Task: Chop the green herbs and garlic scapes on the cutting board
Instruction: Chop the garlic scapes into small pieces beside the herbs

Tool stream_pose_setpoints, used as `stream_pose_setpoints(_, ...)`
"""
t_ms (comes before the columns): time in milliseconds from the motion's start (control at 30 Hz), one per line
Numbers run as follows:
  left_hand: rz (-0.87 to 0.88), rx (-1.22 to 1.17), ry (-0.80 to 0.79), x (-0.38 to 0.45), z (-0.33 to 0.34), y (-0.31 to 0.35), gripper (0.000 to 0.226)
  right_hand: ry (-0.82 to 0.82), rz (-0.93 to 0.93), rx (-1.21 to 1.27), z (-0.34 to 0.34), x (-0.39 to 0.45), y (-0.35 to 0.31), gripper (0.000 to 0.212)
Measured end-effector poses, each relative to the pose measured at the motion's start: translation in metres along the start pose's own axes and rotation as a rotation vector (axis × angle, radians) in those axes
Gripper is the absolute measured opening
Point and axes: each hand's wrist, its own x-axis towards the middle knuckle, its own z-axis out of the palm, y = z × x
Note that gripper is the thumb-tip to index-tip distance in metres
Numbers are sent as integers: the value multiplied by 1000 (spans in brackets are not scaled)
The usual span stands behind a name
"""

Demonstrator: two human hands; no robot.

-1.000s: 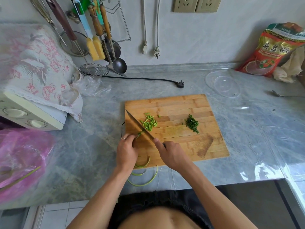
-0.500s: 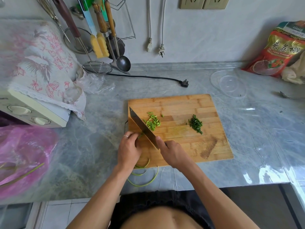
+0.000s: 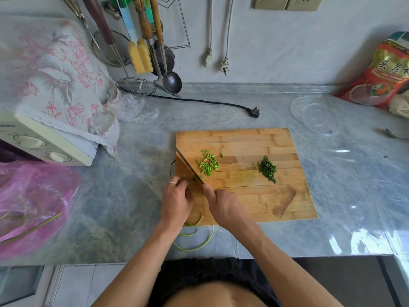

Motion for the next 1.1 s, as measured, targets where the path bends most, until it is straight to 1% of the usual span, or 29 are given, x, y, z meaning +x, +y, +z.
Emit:
stream_pose_setpoints(67,-32,-10,-28,-1,1,-1,32,29,-11,-21,7,-2,-3,65)
stream_pose_setpoints(167,-48,-20,-21,-2,1,1,32,93,-7,40,8,7,-10,59)
stream_pose_setpoints(333,-52,-40,-13,-2,4,-2,28,111,-30,76,10,31,-26,53)
stream_pose_setpoints(400,-72,-35,-10,-2,6,-3,26,97,-39,105,12,42,-30,55)
stream_pose_setpoints(500,-83,-44,-1,-2,6,-2,37,95,-18,171,9,57,-35,62)
stream_pose_setpoints(567,-81,-53,5,-1,4,1,42,69,-15,179,3,59,-35,58)
stream_pose_setpoints(633,-63,-59,20,-2,3,3,43,64,-13,163,-5,56,-33,53)
stream_pose_setpoints(700,-62,-64,35,-3,3,3,42,74,3,137,-11,56,-27,53)
stream_pose_setpoints(867,-57,-69,53,-2,4,1,43,96,-44,280,-27,56,-23,63)
stream_pose_setpoints(1100,-61,-94,24,-1,4,0,40,-44,-11,218,-21,36,-14,67)
